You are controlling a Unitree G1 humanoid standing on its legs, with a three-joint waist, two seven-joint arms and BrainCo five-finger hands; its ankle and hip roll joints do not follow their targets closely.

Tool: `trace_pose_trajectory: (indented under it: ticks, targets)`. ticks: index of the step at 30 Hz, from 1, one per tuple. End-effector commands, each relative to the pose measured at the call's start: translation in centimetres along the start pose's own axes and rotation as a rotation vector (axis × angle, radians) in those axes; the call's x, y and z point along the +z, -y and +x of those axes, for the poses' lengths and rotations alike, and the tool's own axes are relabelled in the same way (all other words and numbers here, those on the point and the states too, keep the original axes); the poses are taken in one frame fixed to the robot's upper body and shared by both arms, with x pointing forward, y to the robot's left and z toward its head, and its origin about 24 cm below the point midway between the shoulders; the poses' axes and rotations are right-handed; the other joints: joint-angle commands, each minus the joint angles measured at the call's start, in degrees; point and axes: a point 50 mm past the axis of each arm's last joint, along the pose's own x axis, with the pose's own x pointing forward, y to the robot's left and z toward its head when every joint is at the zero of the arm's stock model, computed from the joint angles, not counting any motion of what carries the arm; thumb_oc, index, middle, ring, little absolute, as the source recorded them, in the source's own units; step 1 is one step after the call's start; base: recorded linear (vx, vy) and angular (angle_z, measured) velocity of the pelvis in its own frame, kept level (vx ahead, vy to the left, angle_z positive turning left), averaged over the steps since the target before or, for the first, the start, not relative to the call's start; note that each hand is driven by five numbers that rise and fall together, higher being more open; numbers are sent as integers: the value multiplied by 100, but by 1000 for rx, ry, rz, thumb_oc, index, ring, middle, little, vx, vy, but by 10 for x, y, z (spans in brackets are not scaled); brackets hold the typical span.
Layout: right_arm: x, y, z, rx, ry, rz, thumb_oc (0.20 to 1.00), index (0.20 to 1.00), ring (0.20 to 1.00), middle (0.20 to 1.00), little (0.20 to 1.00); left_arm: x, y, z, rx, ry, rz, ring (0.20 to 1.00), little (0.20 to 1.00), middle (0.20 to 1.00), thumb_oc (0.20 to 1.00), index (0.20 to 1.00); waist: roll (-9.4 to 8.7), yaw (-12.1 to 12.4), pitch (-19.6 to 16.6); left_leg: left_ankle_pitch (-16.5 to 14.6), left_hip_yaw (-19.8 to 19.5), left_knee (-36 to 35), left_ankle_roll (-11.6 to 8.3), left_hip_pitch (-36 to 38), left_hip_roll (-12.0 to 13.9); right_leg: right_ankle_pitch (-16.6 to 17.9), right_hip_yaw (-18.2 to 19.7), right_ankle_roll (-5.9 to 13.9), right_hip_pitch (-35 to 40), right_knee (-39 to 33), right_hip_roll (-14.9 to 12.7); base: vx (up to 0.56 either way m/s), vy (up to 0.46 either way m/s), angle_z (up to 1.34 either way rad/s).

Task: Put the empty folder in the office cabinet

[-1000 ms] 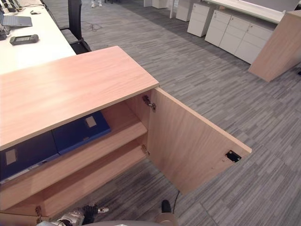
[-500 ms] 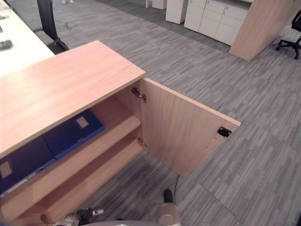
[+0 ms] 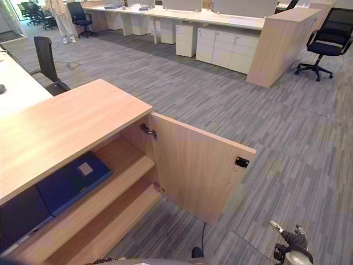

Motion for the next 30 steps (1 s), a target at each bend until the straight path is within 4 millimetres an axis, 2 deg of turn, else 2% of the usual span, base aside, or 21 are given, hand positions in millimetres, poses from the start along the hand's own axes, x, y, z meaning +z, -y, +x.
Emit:
trace_pose_trajectory:
  ticks: [1,3,5,6,12,14,20,30]
  targets:
    - [36,4,7,-32,144,-20,1000,1000,1000,1000,1000,0,-10,-1,35,-15,17,1000,1000,1000,1000,1000,-104,-5,105,-380,-516,75,195,-168,-274,-286,32,363,-139,64,18,0,0,0]
    - [59,2,4,0,247,-47,1000,1000,1000,1000,1000,-7,-13,-1,38,-46,30,1000,1000,1000,1000,1000,-93,-13,96,-378,-529,75,178,-171,-258,-311,21,331,-120,58,40,0,0,0]
    - [68,-3,3,39,284,-63,1000,1000,1000,1000,1000,-12,-14,-2,42,-65,40,1000,1000,1000,1000,1000,-93,-6,89,-373,-524,75,170,-176,-251,-313,14,322,-123,54,44,0,0,0]
    - [83,-11,1,106,345,-105,1000,1000,1000,1000,1000,-16,-18,-2,46,-76,46,1000,1000,1000,1000,1000,-95,27,81,-370,-524,75,162,-172,-249,-317,20,312,-115,44,52,0,0,0]
    - [111,-36,-11,246,483,-113,1000,1000,1000,1000,1000,-20,-23,-3,54,-97,64,1000,1000,1000,1000,1000,-111,87,30,-370,-533,75,143,-148,-249,-347,-15,297,-54,36,52,0,0,0]
    - [127,-50,-19,313,559,-95,1000,1000,1000,1000,1000,-22,-24,-3,55,-103,79,1000,1000,1000,1000,1000,-133,137,-10,-371,-557,75,133,-142,-240,-365,-42,288,-34,36,45,17,-37,2]
    - [146,-62,-27,355,632,-65,1000,1000,1000,1000,1000,-28,-26,-4,63,-129,101,1000,1000,1000,1000,1000,-170,214,-72,-369,-593,75,119,-145,-235,-378,-97,280,-5,36,36,0,0,0]
    - [163,-63,-32,360,688,-65,1000,1000,1000,1000,1000,-39,-32,-6,86,-164,112,1000,1000,1000,1000,1000,-222,341,-136,-370,-690,75,96,-152,-230,-416,-186,273,72,36,16,4,-12,4]
